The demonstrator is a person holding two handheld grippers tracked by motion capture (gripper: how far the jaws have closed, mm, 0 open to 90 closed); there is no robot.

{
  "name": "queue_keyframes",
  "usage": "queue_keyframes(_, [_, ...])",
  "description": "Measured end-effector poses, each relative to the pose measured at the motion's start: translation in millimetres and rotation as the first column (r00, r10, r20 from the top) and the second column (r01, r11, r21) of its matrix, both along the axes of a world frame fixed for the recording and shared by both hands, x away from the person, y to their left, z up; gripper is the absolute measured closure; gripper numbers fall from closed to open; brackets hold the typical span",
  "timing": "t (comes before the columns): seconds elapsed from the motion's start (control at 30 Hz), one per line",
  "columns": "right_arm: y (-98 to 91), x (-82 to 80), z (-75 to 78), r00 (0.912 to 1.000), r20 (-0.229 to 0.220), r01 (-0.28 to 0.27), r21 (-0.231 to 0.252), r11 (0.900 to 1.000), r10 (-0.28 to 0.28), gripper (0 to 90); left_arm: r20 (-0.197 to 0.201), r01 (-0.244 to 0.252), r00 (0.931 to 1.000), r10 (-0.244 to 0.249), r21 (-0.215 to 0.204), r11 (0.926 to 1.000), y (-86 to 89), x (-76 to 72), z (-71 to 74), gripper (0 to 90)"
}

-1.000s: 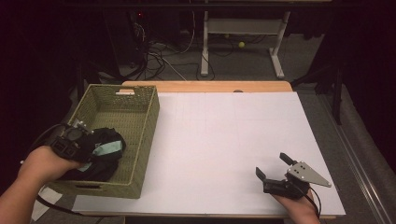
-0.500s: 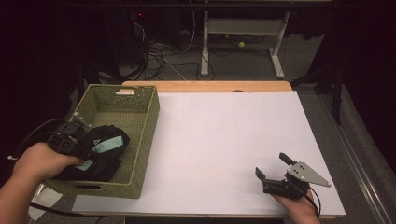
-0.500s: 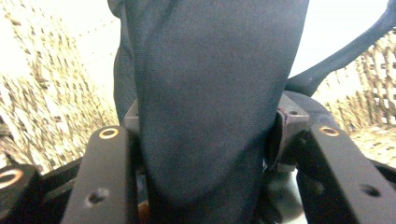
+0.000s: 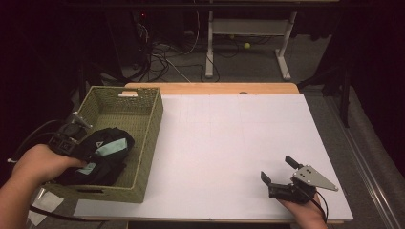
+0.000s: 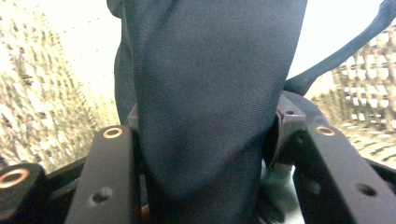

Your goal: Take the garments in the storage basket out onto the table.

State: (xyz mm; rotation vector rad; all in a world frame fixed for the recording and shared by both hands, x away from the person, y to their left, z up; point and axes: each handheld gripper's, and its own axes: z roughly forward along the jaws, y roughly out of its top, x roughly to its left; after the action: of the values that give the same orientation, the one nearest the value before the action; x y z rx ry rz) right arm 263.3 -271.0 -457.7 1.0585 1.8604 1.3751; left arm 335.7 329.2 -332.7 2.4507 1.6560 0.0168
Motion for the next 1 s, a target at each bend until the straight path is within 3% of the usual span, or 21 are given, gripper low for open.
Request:
queue_keyframes(0.47, [0.3, 0.4, -0.4, 1.0000, -0.002, -0.001, -0.004, 1.0000, 0.001, 0.0, 0.006, 0.001, 1.0000, -0.001, -0.011, 0.9999, -11.2, 4.9, 20.6, 47.1])
queue_keyframes(1.0, [-0.6, 0.5, 0.2, 1.0000, 0.003, -0.002, 0.002, 1.0000, 0.002, 0.0, 0.030, 0.025, 0.9993, -0.024, -0.019, 0.9995, -28.6, 13.7, 55.2, 47.2])
